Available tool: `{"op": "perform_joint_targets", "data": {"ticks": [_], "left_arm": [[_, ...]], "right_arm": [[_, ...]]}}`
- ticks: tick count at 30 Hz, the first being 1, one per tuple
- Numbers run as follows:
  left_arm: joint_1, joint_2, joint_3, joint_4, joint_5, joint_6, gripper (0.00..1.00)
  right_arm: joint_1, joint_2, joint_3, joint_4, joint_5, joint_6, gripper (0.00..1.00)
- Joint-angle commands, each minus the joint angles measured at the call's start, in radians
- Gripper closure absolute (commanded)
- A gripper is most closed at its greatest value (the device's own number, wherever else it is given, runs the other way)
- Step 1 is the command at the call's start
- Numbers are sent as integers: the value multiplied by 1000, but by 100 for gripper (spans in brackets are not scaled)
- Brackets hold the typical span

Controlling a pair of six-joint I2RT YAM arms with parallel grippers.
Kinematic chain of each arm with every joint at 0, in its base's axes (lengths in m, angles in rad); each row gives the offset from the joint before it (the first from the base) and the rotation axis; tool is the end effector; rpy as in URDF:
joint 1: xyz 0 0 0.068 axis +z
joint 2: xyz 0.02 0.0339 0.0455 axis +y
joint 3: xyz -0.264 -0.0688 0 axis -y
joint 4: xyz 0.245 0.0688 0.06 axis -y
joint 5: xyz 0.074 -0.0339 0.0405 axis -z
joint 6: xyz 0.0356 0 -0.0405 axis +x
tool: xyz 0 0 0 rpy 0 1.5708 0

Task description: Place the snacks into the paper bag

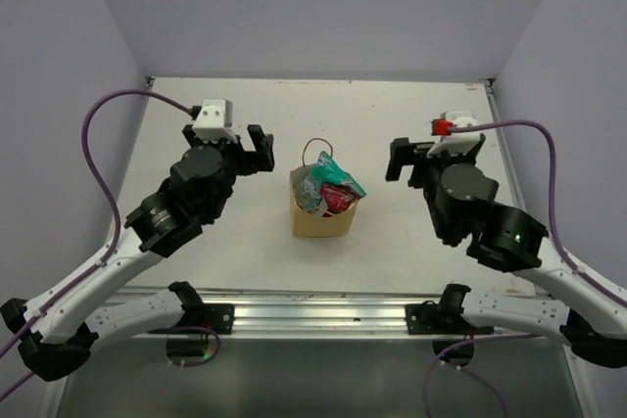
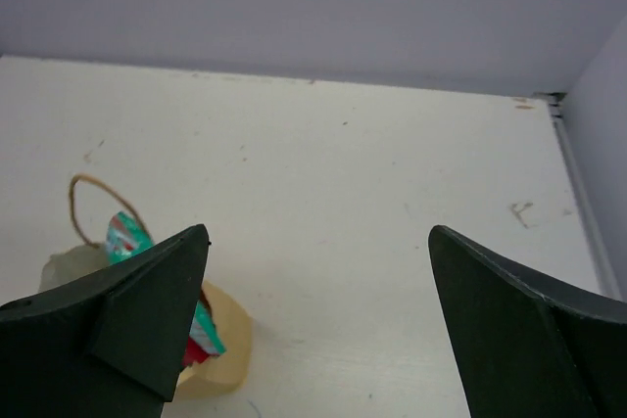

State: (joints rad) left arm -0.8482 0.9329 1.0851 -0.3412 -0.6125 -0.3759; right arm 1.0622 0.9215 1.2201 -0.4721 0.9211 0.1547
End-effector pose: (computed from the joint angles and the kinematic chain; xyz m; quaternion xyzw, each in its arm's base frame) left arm 0.1457 -0.1343 0.4027 -0.0149 0.7594 -0.1589 0.6308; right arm 0.1080 0.1355 0.4367 -0.0437 0.7418 0.0501 0.6673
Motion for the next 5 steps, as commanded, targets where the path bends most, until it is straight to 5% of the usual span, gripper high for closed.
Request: {"op": "perform_joint_targets", "data": {"ticks": [1,5], "left_arm": [[53,46,30,38,-126,65,3],[201,76,-14,71,54,48,0]], "right_arm": [[2,-44,-11,8,292,-76,1],[4,-27,-11,-118,423,-21,1]]}}
